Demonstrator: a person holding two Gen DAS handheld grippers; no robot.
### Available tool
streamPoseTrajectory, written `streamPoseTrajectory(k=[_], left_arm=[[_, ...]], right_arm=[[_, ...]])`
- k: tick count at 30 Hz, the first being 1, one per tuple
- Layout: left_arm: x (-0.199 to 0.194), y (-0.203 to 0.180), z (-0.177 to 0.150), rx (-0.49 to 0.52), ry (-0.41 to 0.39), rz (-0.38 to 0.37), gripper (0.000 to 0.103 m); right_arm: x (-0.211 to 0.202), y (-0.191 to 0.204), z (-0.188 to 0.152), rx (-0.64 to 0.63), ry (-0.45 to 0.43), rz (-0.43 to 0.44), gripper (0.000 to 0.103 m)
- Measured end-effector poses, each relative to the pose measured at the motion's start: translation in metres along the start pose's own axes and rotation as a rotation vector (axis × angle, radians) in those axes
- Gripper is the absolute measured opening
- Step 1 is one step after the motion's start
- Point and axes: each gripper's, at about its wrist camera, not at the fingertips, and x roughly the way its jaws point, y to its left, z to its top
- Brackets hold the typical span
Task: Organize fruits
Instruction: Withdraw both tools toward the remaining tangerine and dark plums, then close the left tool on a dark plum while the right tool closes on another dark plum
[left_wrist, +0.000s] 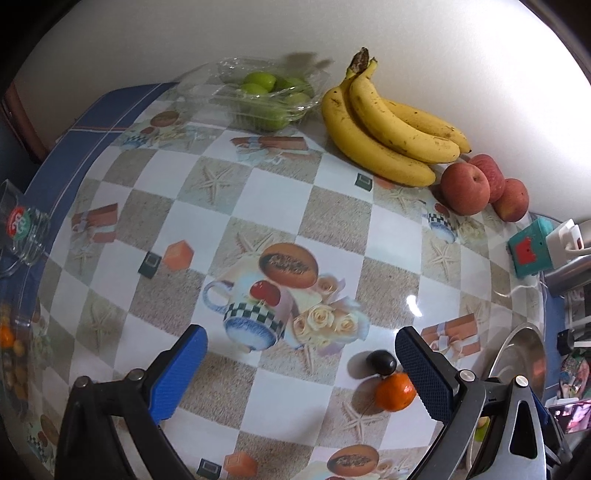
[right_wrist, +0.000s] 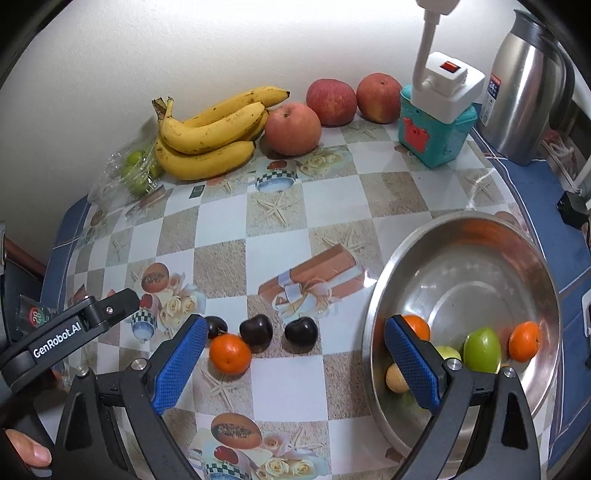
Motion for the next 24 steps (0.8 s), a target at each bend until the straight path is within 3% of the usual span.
streamPoseTrajectory(k=[10,14,16,18,24], left_arm=[[0.023,0.003,0.001,-0.029,0.061,-0.009,0.101],[0.022,0.004,0.0,-0.049,0.066,-0.044,0.098],[0.022,0.002,0.0,-0.044,0.066,-0.054,0.096],[0.023,-0.002,-0.001,-0.038,0.073,-0.069,0.094],[0.032,-0.016,-0.005,-0.013,0.112,-0.126,0.086]], right_arm=[[0.013,0.001,0.007,0.009,0.016,0.035,0.095],[0.015,0.003,0.005,-0.012,0.023,0.056,0.074],[0.018,0.003,0.004,-0.013,0.03,0.056,0.073],[0.022,0.001,0.002,-0.009,0.043,0.062,0.064],[0.033,-0.008,-0.002,0.012,0.079,0.059,0.05]])
